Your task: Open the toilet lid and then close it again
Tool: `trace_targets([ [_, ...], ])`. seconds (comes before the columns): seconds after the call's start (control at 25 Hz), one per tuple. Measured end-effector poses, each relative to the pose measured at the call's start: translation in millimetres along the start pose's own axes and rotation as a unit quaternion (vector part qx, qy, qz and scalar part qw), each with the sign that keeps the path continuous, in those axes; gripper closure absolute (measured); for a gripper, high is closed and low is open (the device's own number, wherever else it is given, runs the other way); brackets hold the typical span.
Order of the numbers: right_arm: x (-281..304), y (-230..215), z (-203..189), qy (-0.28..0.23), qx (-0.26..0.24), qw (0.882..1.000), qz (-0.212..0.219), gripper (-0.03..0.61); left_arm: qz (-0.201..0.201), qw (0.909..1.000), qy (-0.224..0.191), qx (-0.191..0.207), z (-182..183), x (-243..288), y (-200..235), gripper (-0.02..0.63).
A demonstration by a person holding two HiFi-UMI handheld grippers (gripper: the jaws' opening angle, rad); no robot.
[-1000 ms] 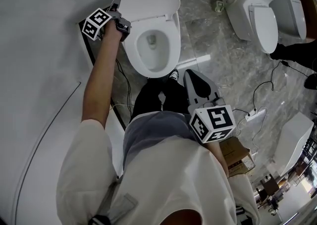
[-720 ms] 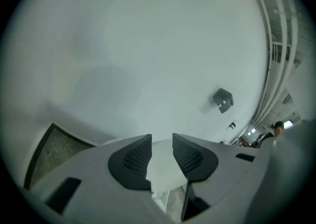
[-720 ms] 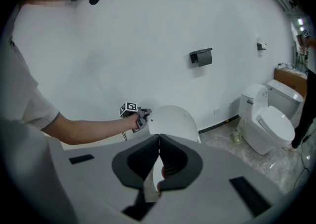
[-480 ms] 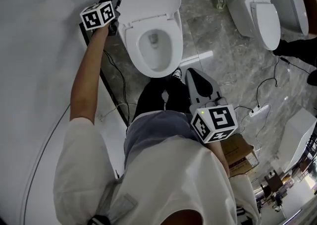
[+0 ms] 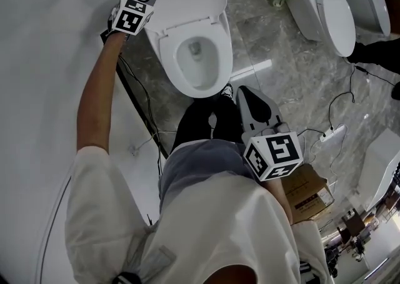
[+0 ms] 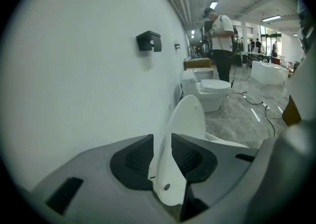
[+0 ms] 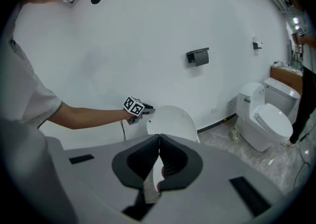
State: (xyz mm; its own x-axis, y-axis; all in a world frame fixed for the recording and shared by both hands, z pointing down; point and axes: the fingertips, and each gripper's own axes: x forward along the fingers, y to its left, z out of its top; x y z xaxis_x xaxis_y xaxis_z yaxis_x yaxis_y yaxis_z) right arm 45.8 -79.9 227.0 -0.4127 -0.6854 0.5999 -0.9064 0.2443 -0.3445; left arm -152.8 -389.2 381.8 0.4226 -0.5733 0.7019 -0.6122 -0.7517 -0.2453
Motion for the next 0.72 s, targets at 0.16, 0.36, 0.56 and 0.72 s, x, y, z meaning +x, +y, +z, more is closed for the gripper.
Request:
trace_targets([
  [0.16,-1.7,-1.7,-2.2,0.0,0.004,1.0,-0.003,0.568,-0.011,0.9993,0.017,0.032,-0.2,7.1,-1.4,0.52],
  [0.36,-7.1,-2.0,-4.5,0.0,0.007,1.0,-0.005,0.568,-0.015,0.9985,0.023,0.047,5.4,7.4,-2.9,0.548],
  [0.56,-11.8,-5.2,-6.4,0.0,0.01,1.0,-0.007,0.568,-0.016,0.9978,0.03,0.057,5.9,8.6,-8.3,0.563],
  [0.72,-14.3,-7.1,-9.8,0.0,0.01,1.0,-0.008,0.568,-0.008,0.9981,0.032,0.052,5.1,8.1,-9.3,0.569],
])
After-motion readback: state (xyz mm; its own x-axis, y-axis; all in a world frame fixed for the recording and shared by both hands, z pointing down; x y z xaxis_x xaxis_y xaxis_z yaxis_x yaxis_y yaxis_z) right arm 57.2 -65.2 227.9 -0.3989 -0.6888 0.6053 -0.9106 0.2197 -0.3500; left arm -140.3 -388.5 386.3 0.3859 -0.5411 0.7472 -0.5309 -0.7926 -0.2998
